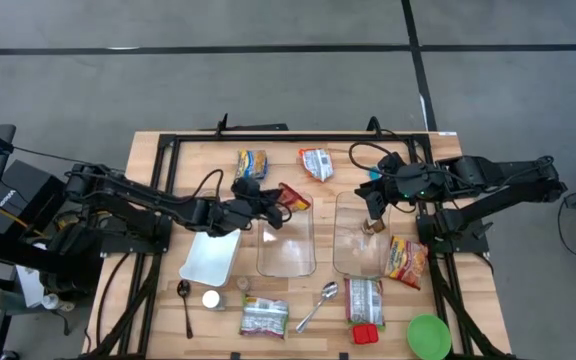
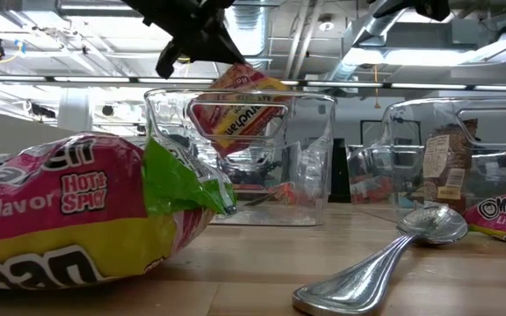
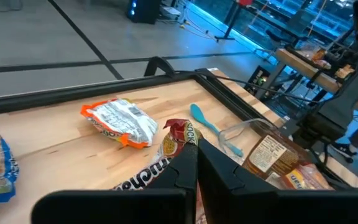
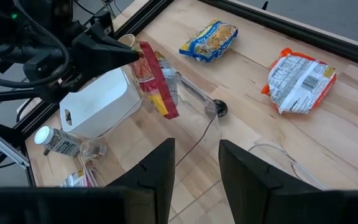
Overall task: Pick & Place Food Item
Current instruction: Put the top red noodle pack into the left transparent bin
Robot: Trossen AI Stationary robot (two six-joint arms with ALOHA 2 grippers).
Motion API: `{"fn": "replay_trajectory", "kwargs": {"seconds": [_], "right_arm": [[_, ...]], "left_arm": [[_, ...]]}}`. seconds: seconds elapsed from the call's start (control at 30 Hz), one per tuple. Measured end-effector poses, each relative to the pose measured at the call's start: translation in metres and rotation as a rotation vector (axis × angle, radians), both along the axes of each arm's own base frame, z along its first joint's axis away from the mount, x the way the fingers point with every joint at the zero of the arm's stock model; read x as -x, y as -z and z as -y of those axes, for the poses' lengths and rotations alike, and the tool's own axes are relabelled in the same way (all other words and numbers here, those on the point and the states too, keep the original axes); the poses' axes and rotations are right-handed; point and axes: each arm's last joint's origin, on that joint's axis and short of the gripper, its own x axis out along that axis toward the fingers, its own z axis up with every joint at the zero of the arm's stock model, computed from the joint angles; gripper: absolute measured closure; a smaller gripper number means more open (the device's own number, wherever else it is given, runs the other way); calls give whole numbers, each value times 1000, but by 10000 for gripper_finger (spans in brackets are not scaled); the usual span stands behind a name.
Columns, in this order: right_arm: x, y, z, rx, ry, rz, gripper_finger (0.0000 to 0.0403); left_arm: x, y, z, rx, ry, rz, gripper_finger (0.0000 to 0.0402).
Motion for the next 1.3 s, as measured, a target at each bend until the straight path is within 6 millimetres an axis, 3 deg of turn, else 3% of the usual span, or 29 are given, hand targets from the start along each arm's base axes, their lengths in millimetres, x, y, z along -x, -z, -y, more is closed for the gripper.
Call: {"fn": "replay_trajectory", "kwargs": {"seconds": [0.6, 0.9, 1.3], "right_arm": [[0, 0, 0, 0, -1, -6, 284], [1, 1, 0, 1, -2, -16, 284], [1, 1, 0, 0, -3, -17, 284]], "left_arm": [[2, 8, -8, -27, -51, -89, 401], [-13, 39, -6, -36, -35, -183, 401], [-17, 39, -5, -24, -18, -150, 396]]}}
